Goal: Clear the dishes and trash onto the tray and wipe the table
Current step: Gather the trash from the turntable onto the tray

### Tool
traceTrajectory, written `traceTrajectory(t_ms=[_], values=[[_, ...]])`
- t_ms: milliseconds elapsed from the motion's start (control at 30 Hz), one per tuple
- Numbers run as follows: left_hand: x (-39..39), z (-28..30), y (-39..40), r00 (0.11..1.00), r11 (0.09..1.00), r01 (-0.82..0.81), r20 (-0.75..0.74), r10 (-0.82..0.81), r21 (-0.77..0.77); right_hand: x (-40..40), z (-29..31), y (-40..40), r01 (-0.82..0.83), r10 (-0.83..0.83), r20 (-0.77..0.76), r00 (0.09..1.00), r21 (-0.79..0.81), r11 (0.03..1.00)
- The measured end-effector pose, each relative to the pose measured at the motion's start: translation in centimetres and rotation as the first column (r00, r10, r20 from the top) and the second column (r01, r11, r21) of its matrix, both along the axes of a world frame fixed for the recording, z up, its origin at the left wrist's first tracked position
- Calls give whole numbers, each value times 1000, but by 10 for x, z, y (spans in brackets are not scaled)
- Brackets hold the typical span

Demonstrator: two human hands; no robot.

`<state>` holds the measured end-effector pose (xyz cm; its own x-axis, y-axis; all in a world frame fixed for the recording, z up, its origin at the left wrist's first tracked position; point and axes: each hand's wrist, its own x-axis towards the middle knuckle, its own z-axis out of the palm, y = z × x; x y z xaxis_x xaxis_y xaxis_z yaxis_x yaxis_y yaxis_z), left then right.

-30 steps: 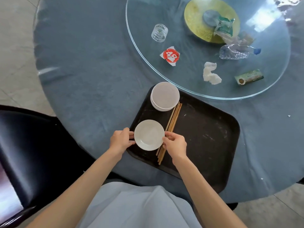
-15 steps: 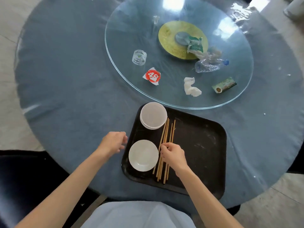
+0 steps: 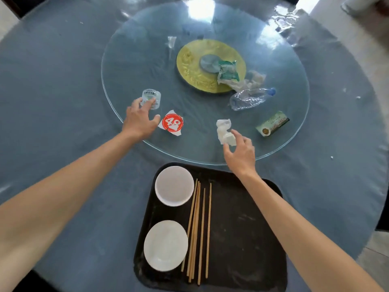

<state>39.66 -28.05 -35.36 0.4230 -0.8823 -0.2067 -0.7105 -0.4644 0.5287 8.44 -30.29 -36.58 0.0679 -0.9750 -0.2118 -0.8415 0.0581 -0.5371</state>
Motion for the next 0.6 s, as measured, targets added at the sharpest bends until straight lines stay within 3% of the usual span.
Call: traceTrajectory(t_ms=[133, 367, 600], values=[[9, -20, -44, 997, 1000, 19, 71, -21, 24, 11, -26, -36, -95, 95, -80, 992, 9, 995], [31, -67, -84, 993, 998, 38, 108, -44, 54, 12, -72, -49, -143, 147, 45, 988, -83, 986], [25, -72, -81, 975, 995, -20, 220, 41, -96, -5, -85, -42, -76, 94, 87, 992, -184, 980]])
